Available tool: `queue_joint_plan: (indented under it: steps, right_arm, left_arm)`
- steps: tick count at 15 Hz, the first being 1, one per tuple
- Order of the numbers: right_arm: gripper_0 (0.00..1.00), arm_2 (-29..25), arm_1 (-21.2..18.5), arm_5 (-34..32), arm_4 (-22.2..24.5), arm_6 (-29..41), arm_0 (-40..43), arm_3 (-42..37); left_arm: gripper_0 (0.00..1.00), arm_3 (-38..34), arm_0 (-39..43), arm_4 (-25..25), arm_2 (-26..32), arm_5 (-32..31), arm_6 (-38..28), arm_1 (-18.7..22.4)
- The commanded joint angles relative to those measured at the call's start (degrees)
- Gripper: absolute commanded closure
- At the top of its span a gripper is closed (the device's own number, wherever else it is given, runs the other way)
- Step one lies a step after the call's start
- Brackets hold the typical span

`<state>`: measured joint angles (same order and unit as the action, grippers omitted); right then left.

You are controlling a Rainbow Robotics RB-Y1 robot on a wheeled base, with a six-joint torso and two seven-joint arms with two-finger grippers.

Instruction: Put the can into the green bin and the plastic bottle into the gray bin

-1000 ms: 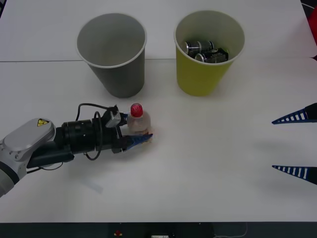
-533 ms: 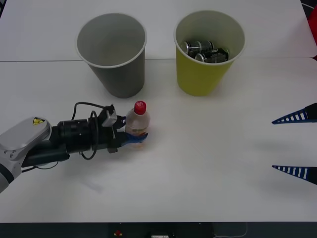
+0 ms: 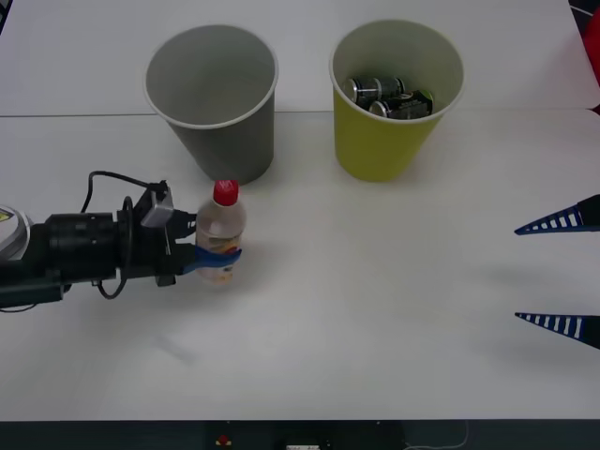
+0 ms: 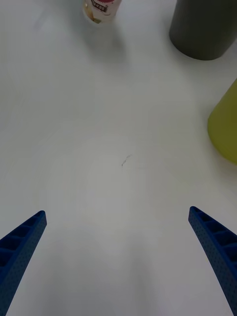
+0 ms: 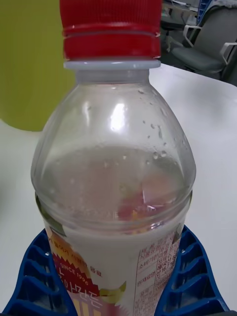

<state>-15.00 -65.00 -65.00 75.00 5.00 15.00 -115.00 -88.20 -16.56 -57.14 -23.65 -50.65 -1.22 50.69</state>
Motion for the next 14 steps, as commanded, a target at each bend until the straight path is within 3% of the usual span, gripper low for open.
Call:
queue_joint_plan:
  steps: [1, 5, 10, 14]
  right_arm:
    - [0.00, 0.0, 0.0, 0.0, 0.0, 0.0, 0.0, 0.0]
    - [0.00, 0.0, 0.0, 0.0, 0.0, 0.0, 0.0, 0.0]
    - [0.00, 0.0, 0.0, 0.0, 0.0, 0.0, 0.0, 0.0]
    - [0.00, 0.0, 0.0, 0.0, 0.0, 0.0, 0.0, 0.0]
  left_arm:
    - [1.00, -5.9, 3.8, -6.2, 8.3, -4.0, -11.4, 1.1]
    - [1.00, -18.9, 8.9, -17.3, 19.1, -5.7, -33.1, 3.1]
    - [1.00, -27.9, 9.4, -26.1, 29.6, -11.5, -55.3, 4.0]
    - [1.00, -33.7, 7.3, -30.8, 33.1, -12.6, -71.3, 6.4]
